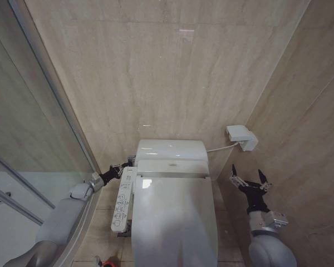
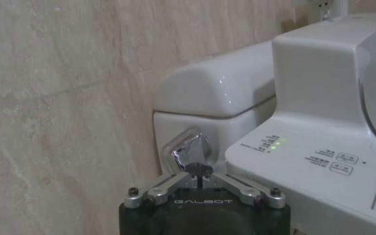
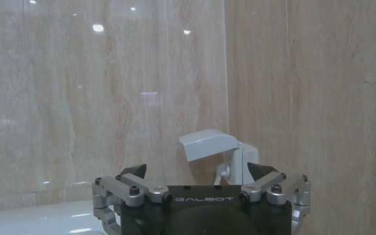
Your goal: Open the toilet lid, clean the toilet bowl with a toilet brush, close the toilet lid, and flush.
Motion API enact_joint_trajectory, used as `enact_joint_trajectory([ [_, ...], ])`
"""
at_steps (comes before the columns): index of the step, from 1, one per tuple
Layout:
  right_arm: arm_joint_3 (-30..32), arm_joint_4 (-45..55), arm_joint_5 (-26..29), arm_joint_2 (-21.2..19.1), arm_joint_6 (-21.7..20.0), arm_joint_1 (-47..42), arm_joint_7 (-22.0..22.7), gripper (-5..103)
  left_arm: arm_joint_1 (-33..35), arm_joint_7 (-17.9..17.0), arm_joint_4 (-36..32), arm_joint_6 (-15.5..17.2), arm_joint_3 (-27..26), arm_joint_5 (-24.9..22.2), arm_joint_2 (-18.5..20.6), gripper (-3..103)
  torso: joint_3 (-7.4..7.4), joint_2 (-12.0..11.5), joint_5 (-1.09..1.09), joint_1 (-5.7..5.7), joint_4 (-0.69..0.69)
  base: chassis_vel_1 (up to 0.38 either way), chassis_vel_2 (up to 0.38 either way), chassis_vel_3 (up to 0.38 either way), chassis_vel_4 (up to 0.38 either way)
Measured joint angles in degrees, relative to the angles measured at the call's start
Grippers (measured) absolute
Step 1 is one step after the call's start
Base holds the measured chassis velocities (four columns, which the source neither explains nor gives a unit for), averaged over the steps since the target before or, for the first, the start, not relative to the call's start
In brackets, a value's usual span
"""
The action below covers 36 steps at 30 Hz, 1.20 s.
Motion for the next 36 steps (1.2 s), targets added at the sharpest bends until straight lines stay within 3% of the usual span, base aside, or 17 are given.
enact_joint_trajectory([
  [25, 0.0, 0.0, 0.0, 0.0, 0.0, 0.0, 0.0, 100, 1.08, 0.44, -1.32, 0.02, -0.88, 0.05, 0.05, 0, 0.0, 0.01, 0.0, 0.0, 0.02, 0.0, 0.0, 0.0, 0.0],
  [30, 0.0, 0.0, 0.0, 0.0, 0.0, 0.01, 0.0, 100, 3.69, -0.16, -3.9, 0.3, -3.77, 0.4, -0.04, 0, 0.0, 0.01, -0.05, -0.01, -0.02, 0.0, 0.0, 0.0, 0.0],
  [33, -0.01, 0.0, 0.0, 0.0, 0.0, 0.01, 0.0, 100, 7.95, -0.37, -9.14, 2.61, -8.47, 0.98, 0.43, 0, -0.01, 0.01, -0.04, -0.02, -0.11, -0.006, -0.017, -0.006, -0.006],
  [36, 0.0, 0.0, 0.0, 0.0, 0.0, 0.0, 0.0, 100, 10.96, 0.12, -12.34, 3.3, -10.9, -0.02, 1.42, 0, 0.0, 0.01, -0.02, -0.01, -0.04, -0.006, -0.017, -0.006, -0.006],
])
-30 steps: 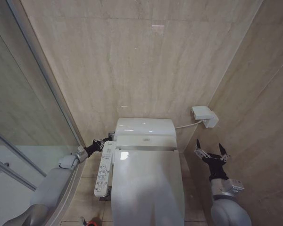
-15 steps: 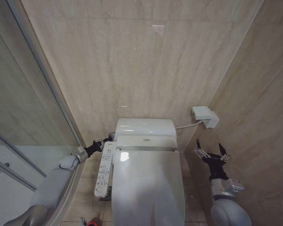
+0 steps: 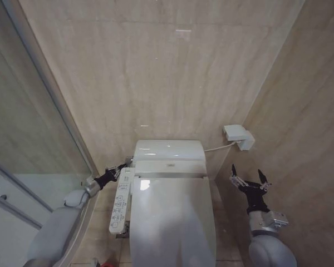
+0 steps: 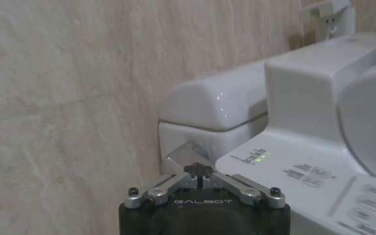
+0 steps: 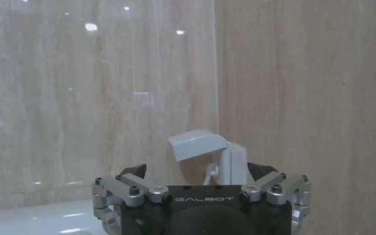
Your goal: Open the toilet lid, clean the toilet bowl with a toilet brush, close the toilet lid, and flush.
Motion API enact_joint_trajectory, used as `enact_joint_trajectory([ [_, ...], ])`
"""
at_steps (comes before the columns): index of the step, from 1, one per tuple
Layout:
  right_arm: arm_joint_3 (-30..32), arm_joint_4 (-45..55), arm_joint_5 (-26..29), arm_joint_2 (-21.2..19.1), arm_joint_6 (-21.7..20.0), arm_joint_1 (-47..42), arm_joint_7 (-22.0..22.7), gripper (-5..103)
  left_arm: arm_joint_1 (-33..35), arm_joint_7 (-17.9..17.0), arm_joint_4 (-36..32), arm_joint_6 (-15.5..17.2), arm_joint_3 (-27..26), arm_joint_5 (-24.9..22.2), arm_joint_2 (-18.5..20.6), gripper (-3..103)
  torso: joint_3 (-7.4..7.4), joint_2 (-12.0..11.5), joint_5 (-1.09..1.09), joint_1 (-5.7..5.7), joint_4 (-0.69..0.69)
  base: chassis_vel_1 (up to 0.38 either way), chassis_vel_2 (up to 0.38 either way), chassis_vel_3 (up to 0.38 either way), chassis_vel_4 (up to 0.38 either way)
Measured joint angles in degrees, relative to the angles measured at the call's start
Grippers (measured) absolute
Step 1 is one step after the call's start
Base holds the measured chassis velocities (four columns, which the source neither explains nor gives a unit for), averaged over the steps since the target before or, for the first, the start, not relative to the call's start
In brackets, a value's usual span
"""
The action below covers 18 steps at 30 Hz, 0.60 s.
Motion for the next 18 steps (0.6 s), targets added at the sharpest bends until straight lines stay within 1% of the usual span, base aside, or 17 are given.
enact_joint_trajectory([
  [1, 0.0, 0.0, 0.0, 0.01, 0.0, 0.02, 0.0, 100, 1.36, 0.38, -1.41, 0.09, -0.73, -0.46, 0.42, 0, -0.01, 0.01, 0.02, -0.01, -0.02, 0.0, 0.0, 0.0, 0.0],
  [2, 0.0, 0.0, 0.0, 0.01, 0.0, 0.0, 0.01, 100, 2.78, 0.53, -2.6, 0.11, -1.63, -0.96, 0.91, 0, -0.01, 0.01, -0.02, -0.02, -0.03, 0.0, 0.0, 0.0, 0.0],
  [3, 0.0, 0.0, 0.0, 0.01, 0.0, 0.0, 0.01, 100, 2.78, 0.53, -2.6, 0.11, -1.63, -0.96, 0.91, 0, -0.01, 0.01, -0.02, -0.02, -0.03, 0.0, 0.0, 0.0, 0.0],
  [4, 0.0, 0.0, 0.0, 0.0, 0.0, 0.01, 0.0, 100, 4.53, 0.56, -3.93, 0.07, -2.79, -1.69, 1.55, 0, 0.0, 0.0, -0.03, -0.01, 0.0, 0.0, 0.0, 0.0, 0.0],
  [6, 0.0, 0.0, 0.0, 0.0, 0.0, 0.0, 0.0, 100, 5.8, 0.51, -4.98, -0.05, -3.69, -2.38, 2.02, 0, -0.01, 0.01, -0.01, -0.01, 0.0, 0.0, 0.0, 0.0, 0.0],
  [7, 0.0, 0.0, 0.0, 0.0, 0.0, 0.0, 0.0, 100, 7.39, 0.41, -6.23, -0.41, -4.95, -3.22, 2.48, 0, -0.01, 0.01, 0.02, -0.02, 0.02, 0.0, 0.0, 0.0, 0.0],
  [9, 0.0, 0.0, 0.0, 0.0, 0.0, 0.0, 0.0, 100, 9.61, 0.15, -8.19, -0.8, -6.86, -4.15, 2.7, 0, -0.01, 0.01, -0.02, -0.01, 0.06, 0.0, 0.0, 0.0, 0.0],
  [10, 0.0, 0.0, 0.0, 0.0, 0.0, 0.0, 0.0, 100, 9.61, 0.15, -8.19, -0.8, -6.86, -4.15, 2.7, 0, -0.01, 0.01, -0.02, -0.01, 0.06, 0.0, 0.0, 0.0, 0.0],
  [14, 0.0, 0.0, 0.0, 0.0, 0.0, 0.0, 0.0, 100, 12.99, -2.36, -12.87, -0.94, -10.36, -5.44, 2.64, 0, -0.01, 0.01, 0.0, -0.01, 0.04, 0.0, 0.0, 0.0, 0.0],
  [15, 0.0, 0.0, 0.0, 0.0, 0.0, 0.0, 0.0, 100, 12.99, -2.36, -12.87, -0.94, -10.36, -5.44, 2.64, 0, -0.01, 0.01, 0.0, -0.01, 0.04, 0.0, 0.0, 0.0, 0.0],
  [18, 0.0, 0.0, 0.0, 0.0, 0.0, 0.0, 0.0, 100, 15.19, -7.68, -16.48, -0.47, -12.45, -6.42, 2.1, 0, 0.0, 0.01, 0.02, -0.01, 0.06, 0.0, 0.0, 0.0, 0.0],
])
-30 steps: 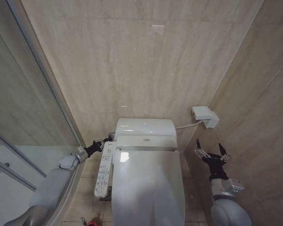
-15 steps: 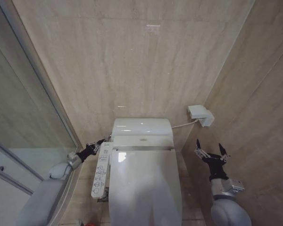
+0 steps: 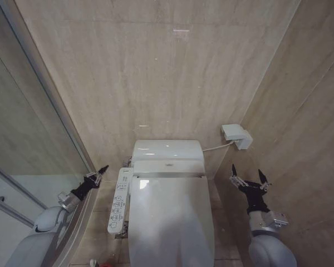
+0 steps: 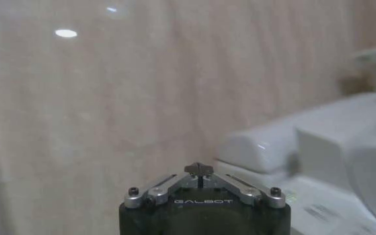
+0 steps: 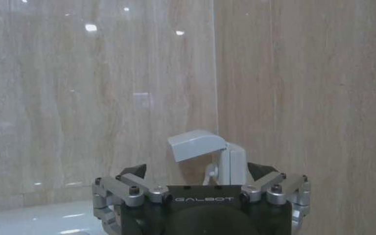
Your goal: Open the toilet lid, clean the toilet bowl with a toilet brush, close the toilet lid, and flush.
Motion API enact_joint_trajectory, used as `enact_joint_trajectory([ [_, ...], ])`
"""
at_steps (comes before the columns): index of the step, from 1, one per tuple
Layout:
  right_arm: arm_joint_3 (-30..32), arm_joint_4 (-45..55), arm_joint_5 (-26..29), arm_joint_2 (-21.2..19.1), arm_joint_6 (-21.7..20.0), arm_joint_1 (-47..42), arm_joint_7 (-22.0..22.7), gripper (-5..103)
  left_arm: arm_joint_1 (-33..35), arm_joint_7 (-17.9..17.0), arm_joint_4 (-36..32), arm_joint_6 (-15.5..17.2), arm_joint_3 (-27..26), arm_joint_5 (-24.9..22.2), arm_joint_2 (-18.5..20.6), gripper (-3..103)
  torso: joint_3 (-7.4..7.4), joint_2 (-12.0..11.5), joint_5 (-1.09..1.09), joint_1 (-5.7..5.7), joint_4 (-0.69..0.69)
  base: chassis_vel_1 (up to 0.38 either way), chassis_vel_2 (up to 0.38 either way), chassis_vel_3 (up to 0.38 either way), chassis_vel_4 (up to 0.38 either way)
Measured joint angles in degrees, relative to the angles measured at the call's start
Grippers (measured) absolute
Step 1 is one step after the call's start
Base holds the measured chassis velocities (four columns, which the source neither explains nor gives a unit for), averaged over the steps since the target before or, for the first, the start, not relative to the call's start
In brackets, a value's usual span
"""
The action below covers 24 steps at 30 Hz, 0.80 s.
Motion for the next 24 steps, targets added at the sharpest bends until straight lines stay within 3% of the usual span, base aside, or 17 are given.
enact_joint_trajectory([
  [5, 0.0, 0.0, 0.0, 0.0, 0.0, 0.0, 0.0, 100, 2.54, -6.55, -5.8, 3.09, -2.83, -1.4, -1.24, 0, 0.0, 0.0, -0.01, 0.01, 0.0, 0.0, 0.0, 0.0, 0.0],
  [6, 0.0, 0.0, 0.0, 0.0, 0.0, 0.0, 0.0, 100, 3.66, -8.62, -8.73, 5.33, -3.75, -2.15, -1.82, 18, 0.0, 0.0, 0.0, 0.01, -0.01, 0.0, 0.0, 0.0, 0.0],
  [11, 0.0, 0.0, 0.0, 0.0, 0.0, 0.0, 0.0, 100, 6.72, -13.63, -14.67, 8.62, -5.53, -3.04, -3.42, 18, 0.0, -0.01, 0.01, 0.01, -0.02, 0.0, 0.0, 0.0, 0.0],
  [13, 0.0, 0.0, 0.0, 0.0, 0.0, 0.0, 0.0, 100, 9.45, -17.97, -18.79, 10.43, -6.65, -3.39, -4.37, 18, 0.0, -0.01, 0.0, 0.01, -0.01, 0.0, 0.0, 0.0, 0.0],
  [14, 0.0, 0.0, 0.0, 0.0, 0.0, 0.0, 0.0, 100, 11.04, -20.31, -21.29, 11.5, -7.52, -3.62, -4.88, 44, 0.0, -0.01, 0.0, 0.01, -0.01, 0.0, 0.0, 0.0, 0.0],
  [20, 0.0, 0.0, 0.0, 0.0, 0.0, 0.0, 0.0, 100, 16.89, -25.4, -29.9, 14.26, -11.36, -4.08, -6.23, 44, 0.0, -0.01, 0.01, 0.01, 0.0, 0.0, 0.0, 0.0, 0.0],
  [21, 0.0, 0.0, 0.0, 0.0, 0.0, 0.0, 0.0, 100, 18.59, -25.68, -32.3, 14.96, -12.66, -4.14, -6.73, 72, 0.0, -0.01, 0.01, 0.01, 0.0, 0.0, 0.0, 0.0, 0.0],
  [24, 0.0, 0.0, 0.0, 0.0, 0.0, 0.0, 0.0, 100, 21.57, -26.16, -36.7, 16.47, -14.72, -4.49, -7.87, 72, 0.0, -0.01, 0.02, 0.0, 0.01, 0.0, 0.0, 0.0, 0.0],
])
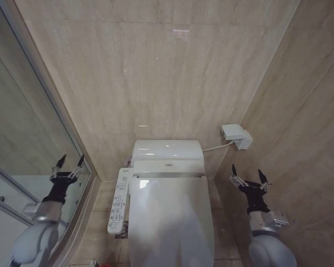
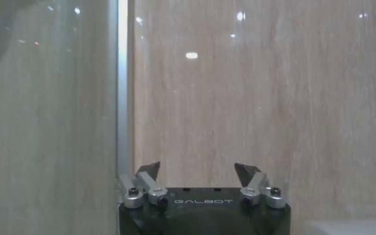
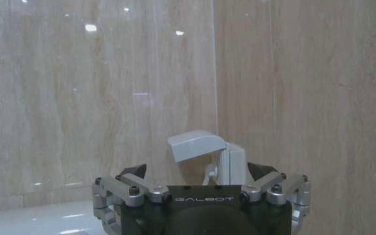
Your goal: Open the toilet lid, clean the toilet bowl with a toilet brush, close the toilet lid, and flush.
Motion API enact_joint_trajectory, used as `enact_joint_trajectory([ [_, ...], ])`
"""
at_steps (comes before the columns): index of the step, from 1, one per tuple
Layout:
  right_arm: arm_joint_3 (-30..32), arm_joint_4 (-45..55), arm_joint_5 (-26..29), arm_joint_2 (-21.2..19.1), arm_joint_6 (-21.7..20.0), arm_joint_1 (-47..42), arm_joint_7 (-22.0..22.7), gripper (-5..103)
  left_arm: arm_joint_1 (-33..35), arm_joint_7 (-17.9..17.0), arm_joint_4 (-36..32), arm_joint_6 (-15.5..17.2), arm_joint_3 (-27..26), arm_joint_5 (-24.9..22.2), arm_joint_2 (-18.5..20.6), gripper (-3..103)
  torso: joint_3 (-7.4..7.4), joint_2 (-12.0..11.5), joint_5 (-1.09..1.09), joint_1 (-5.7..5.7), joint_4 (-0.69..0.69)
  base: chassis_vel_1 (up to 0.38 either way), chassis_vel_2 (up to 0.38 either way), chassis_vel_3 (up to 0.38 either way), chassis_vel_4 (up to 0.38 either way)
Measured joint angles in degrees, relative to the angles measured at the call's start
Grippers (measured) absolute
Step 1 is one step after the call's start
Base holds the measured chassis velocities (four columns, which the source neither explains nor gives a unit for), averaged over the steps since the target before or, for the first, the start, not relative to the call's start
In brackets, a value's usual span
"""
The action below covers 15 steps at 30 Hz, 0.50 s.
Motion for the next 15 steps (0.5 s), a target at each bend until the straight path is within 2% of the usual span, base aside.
enact_joint_trajectory([
  [4, 0.0, 0.0, 0.0, 0.0, 0.0, 0.0, -0.01, 100, 1.48, -0.88, -2.68, 0.92, 0.89, -0.82, -0.34, 72, 0.0, 0.0, -0.01, 0.0, -0.01, 0.0, 0.0, 0.0, 0.0],
  [5, 0.0, 0.0, 0.0, 0.0, 0.0, 0.0, 0.0, 100, 1.98, -0.97, -3.11, 0.93, 1.65, -1.31, -0.13, 97, 0.0, 0.0, -0.02, 0.0, -0.05, 0.0, 0.0, 0.0, 0.0],
  [15, 0.0, 0.01, 0.0, 0.0, 0.0, 0.0, 0.0, 100, 8.81, 1.13, -8.31, 1.14, 2.41, -4.0, -1.49, 100, 0.01, 0.0, -0.02, 0.01, -0.01, 0.0, 0.0, 0.0, 0.0],
])
